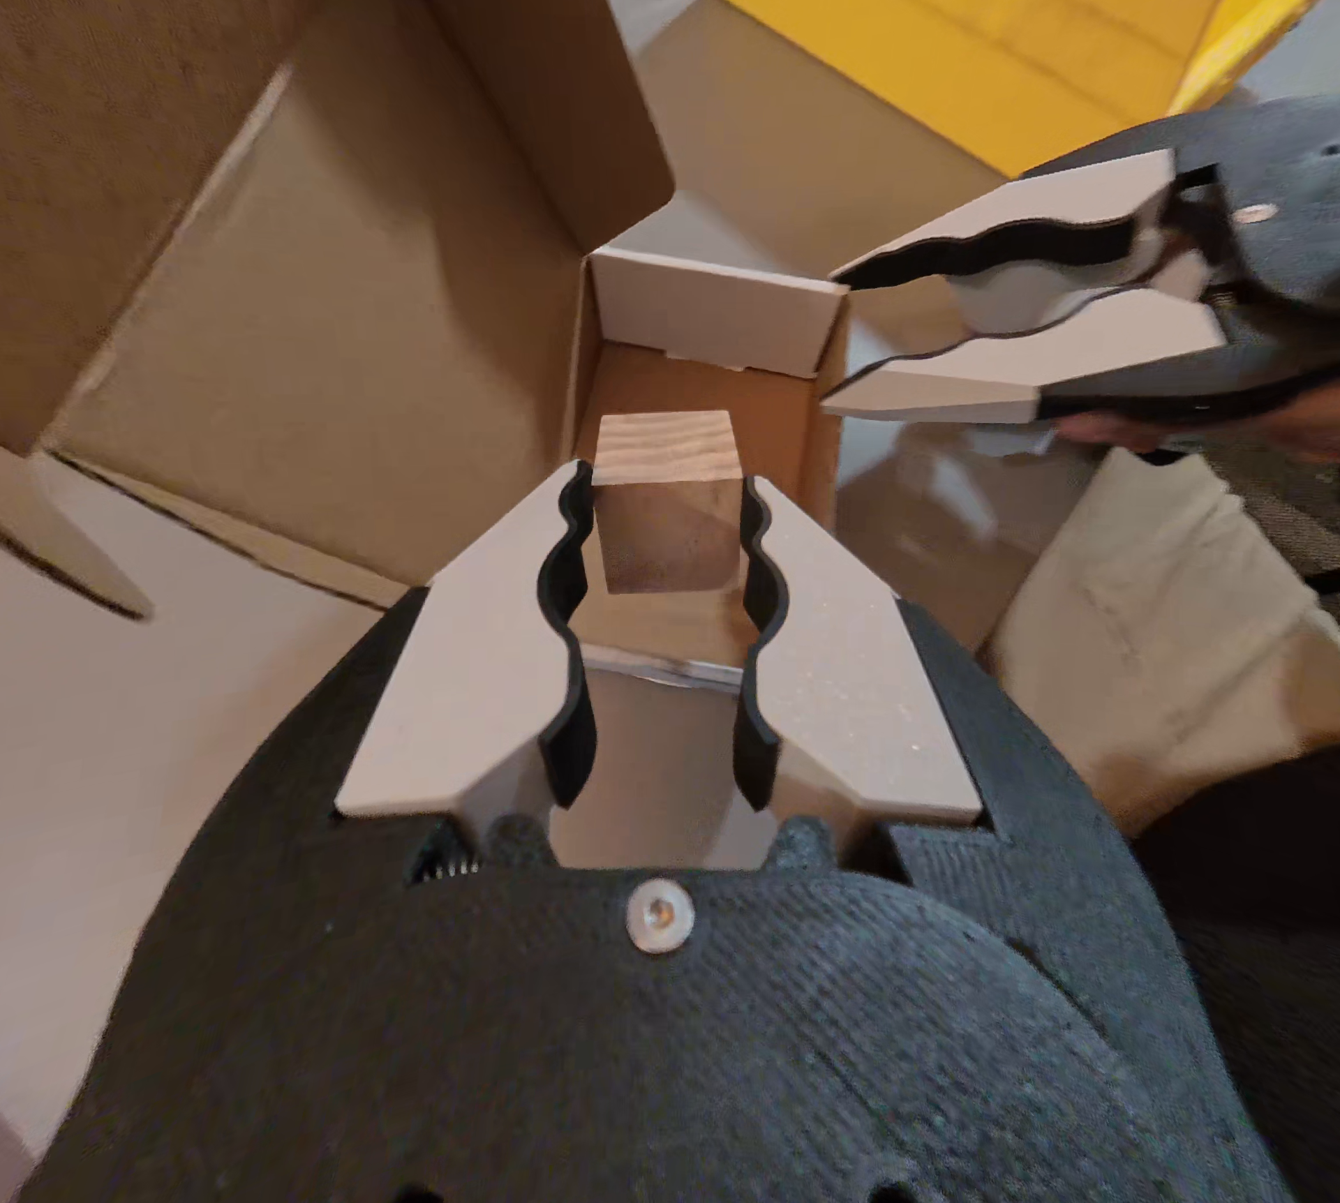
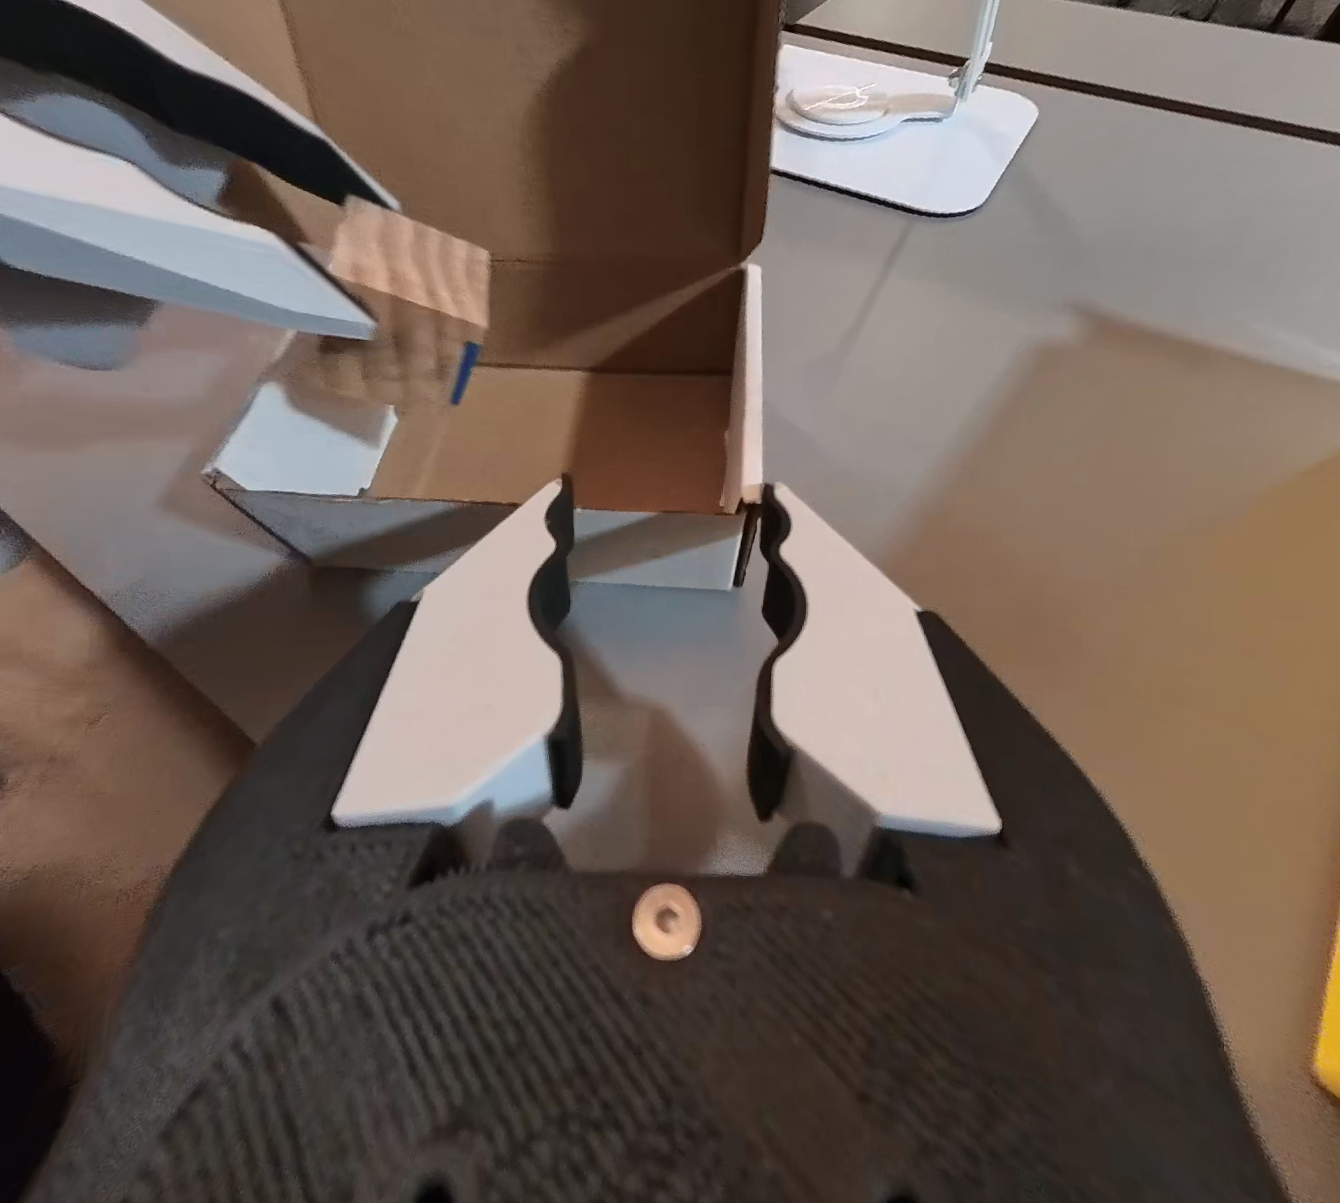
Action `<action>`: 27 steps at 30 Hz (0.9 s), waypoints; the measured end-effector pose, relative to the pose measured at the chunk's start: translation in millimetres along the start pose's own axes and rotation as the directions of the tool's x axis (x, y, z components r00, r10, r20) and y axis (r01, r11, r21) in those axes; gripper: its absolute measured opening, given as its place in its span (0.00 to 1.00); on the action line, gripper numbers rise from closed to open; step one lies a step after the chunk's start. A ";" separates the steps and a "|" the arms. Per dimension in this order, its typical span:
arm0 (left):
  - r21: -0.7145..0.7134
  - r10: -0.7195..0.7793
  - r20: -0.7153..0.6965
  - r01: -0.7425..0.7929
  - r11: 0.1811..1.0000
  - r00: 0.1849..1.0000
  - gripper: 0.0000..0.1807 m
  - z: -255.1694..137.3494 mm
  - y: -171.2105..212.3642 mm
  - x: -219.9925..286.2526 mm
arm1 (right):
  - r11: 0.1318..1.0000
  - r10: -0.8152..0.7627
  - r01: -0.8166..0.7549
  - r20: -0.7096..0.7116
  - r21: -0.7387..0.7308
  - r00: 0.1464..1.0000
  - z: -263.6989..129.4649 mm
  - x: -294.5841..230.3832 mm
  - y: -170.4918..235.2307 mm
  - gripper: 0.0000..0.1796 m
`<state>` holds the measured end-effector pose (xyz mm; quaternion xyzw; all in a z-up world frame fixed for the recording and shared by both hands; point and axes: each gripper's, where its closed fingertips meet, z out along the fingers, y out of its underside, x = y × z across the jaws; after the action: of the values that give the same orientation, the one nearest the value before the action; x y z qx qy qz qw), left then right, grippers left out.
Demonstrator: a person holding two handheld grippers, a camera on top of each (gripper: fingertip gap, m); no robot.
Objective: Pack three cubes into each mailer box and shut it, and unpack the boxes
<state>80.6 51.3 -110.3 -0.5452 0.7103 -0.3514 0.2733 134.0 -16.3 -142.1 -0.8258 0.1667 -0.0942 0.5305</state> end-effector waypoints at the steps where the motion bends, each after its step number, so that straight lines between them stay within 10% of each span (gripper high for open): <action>1: -0.012 0.002 0.012 -0.002 1.000 1.000 0.22 4.9 4.6 -4.8 | 1.000 0.000 0.000 0.002 0.000 1.000 -1.2 -2.5 0.3 0.28; 27: -0.292 0.383 -0.072 -0.386 0.875 0.921 0.23 -1.8 59.1 -21.2 | 0.984 -0.177 0.177 0.027 -0.025 0.984 -4.9 -37.9 2.8 0.28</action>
<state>50.2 81.5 -156.2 -0.4264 0.8510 -0.1812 0.2472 96.7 -7.3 -141.8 -0.8456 0.0872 -0.1285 0.5108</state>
